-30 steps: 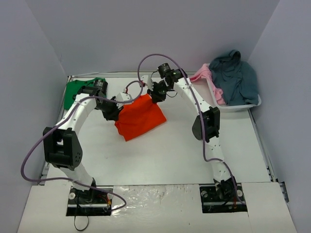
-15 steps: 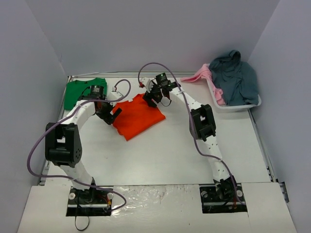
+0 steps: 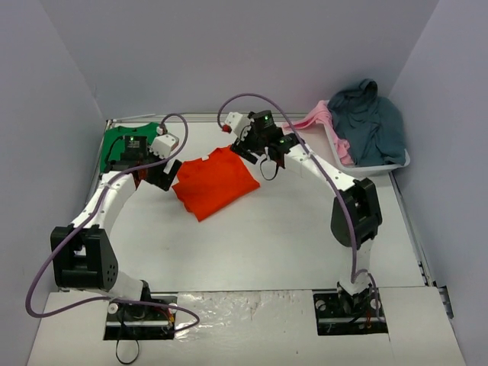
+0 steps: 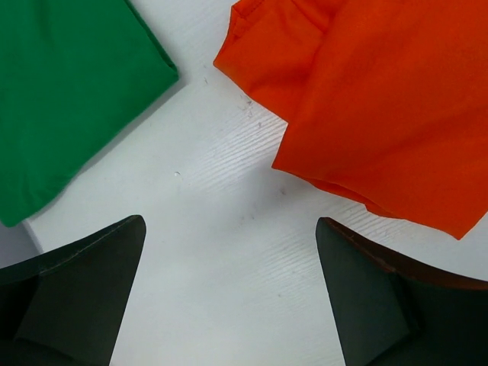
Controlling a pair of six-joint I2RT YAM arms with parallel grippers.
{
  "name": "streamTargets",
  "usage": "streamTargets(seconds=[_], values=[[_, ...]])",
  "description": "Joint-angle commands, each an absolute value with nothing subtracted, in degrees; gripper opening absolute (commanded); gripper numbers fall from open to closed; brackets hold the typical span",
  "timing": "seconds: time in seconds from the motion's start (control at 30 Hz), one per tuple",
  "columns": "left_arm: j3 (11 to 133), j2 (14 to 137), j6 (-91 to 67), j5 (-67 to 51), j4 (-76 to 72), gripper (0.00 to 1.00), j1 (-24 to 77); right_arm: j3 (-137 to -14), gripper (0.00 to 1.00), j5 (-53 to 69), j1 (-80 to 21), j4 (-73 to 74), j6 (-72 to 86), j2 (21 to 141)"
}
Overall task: Fold and stack the t-shirts
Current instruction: Fold the long partially folded tshirt into a neat square
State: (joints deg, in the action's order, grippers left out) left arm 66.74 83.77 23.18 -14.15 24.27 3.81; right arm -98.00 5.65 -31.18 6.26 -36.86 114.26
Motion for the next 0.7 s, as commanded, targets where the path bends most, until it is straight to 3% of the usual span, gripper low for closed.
streamTargets(seconds=[0.0,0.03,0.17,0.27,0.4,0.53,0.67], values=[[65.74,83.15,16.01,-17.82,24.7,0.94,1.5,-92.48,0.8,-6.92,-38.9,6.06,-42.44,106.9],[65.48,83.06,15.39,-21.15,24.44,0.94,0.28,-88.2,0.8,-9.21,-40.41,6.33,-43.41,105.48],[65.13,83.58,15.11,-20.83,24.51,0.94,-1.85,-78.94,1.0,-12.66,-44.65,8.26,-43.51,96.71],[65.22,84.29,15.29,-20.74,25.57,0.94,-1.85,-74.63,1.0,-6.01,-41.41,9.75,-38.51,90.91],[63.02,83.68,16.95,-23.55,24.0,0.94,-2.02,-73.92,1.0,19.79,-25.96,12.48,-30.61,85.26],[61.79,81.56,17.49,-25.92,22.85,0.94,-1.85,-71.9,1.0,22.51,-15.66,12.04,-23.93,83.15],[61.0,81.82,17.58,-24.97,21.97,0.94,-2.02,-61.64,1.0,22.24,-15.28,1.25,-21.97,79.03]])
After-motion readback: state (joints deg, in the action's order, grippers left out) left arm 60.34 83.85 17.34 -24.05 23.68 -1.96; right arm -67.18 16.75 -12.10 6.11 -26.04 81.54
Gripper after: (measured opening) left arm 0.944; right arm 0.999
